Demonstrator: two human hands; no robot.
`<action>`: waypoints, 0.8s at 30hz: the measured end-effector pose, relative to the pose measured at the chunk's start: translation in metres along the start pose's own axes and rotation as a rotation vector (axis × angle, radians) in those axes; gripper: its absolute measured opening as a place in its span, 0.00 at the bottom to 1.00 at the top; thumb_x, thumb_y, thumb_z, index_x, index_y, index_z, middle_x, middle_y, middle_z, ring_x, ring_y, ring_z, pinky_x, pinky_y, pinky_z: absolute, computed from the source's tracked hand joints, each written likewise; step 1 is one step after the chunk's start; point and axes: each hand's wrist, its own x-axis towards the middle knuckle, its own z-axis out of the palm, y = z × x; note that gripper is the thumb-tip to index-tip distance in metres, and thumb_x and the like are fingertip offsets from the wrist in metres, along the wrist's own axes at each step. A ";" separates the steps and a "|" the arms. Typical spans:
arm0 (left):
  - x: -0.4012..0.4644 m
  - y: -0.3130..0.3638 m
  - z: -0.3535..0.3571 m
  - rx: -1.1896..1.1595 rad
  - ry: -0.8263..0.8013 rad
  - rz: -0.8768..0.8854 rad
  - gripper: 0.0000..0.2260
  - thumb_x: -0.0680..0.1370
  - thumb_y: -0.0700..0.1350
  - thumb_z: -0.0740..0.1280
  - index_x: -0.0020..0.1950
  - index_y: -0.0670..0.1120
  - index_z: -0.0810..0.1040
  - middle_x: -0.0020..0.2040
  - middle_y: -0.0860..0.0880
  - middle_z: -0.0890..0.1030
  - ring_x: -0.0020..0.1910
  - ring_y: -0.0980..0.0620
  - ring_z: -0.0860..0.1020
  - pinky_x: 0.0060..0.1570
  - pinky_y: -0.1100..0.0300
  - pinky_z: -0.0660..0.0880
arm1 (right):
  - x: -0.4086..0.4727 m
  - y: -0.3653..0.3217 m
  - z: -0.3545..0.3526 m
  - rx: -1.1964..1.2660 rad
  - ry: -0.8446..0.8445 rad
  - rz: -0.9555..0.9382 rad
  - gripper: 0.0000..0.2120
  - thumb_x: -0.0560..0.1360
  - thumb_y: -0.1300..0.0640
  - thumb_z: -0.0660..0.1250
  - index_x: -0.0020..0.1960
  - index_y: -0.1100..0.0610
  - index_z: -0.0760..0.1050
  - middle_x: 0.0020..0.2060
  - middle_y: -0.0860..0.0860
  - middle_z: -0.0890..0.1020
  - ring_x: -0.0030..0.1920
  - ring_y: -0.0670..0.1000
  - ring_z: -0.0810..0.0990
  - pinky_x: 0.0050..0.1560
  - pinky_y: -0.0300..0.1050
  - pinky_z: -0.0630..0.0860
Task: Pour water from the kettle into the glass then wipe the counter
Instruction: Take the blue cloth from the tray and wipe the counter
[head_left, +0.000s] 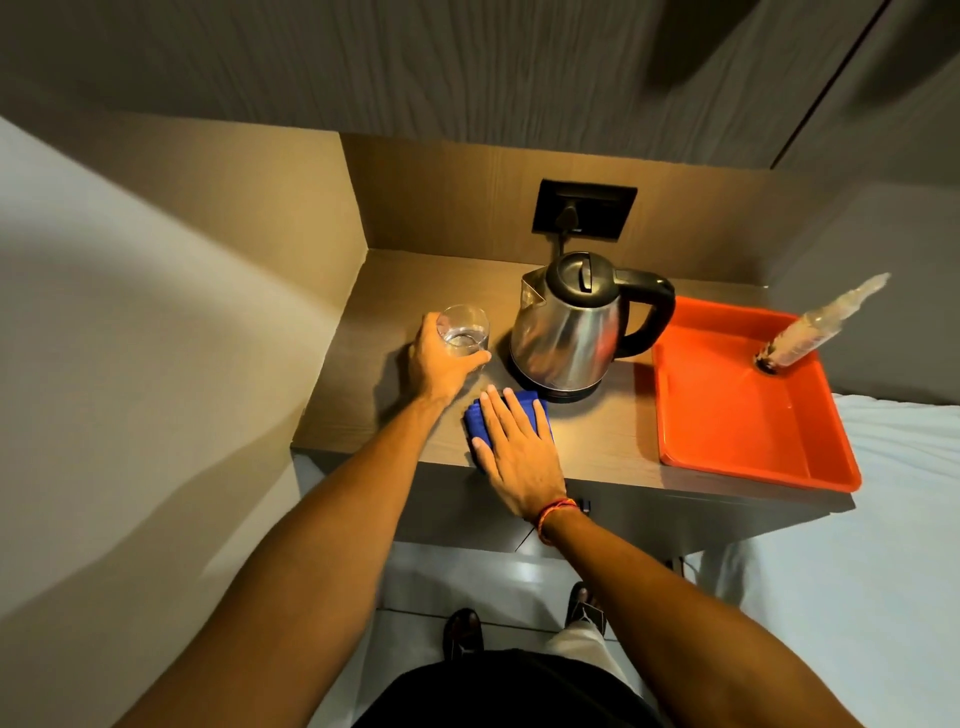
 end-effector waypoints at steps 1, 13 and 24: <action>0.000 -0.003 -0.006 0.004 0.019 0.004 0.36 0.64 0.47 0.84 0.67 0.44 0.73 0.64 0.45 0.80 0.64 0.46 0.78 0.59 0.55 0.79 | 0.003 -0.001 0.000 0.001 -0.004 -0.003 0.31 0.84 0.39 0.44 0.83 0.52 0.51 0.82 0.49 0.57 0.83 0.51 0.52 0.79 0.48 0.37; -0.007 -0.052 -0.108 0.076 0.260 0.013 0.37 0.61 0.48 0.85 0.66 0.44 0.73 0.61 0.45 0.81 0.54 0.51 0.79 0.43 0.70 0.74 | 0.100 -0.028 -0.011 0.152 -0.069 0.043 0.32 0.84 0.42 0.47 0.83 0.55 0.47 0.83 0.51 0.51 0.83 0.52 0.48 0.82 0.59 0.46; -0.023 -0.051 -0.147 0.074 0.383 0.080 0.35 0.63 0.52 0.84 0.65 0.45 0.75 0.61 0.47 0.81 0.55 0.55 0.78 0.44 0.71 0.75 | 0.136 -0.074 -0.016 0.078 -0.189 -0.104 0.32 0.84 0.39 0.45 0.83 0.54 0.50 0.82 0.51 0.56 0.82 0.55 0.53 0.82 0.58 0.46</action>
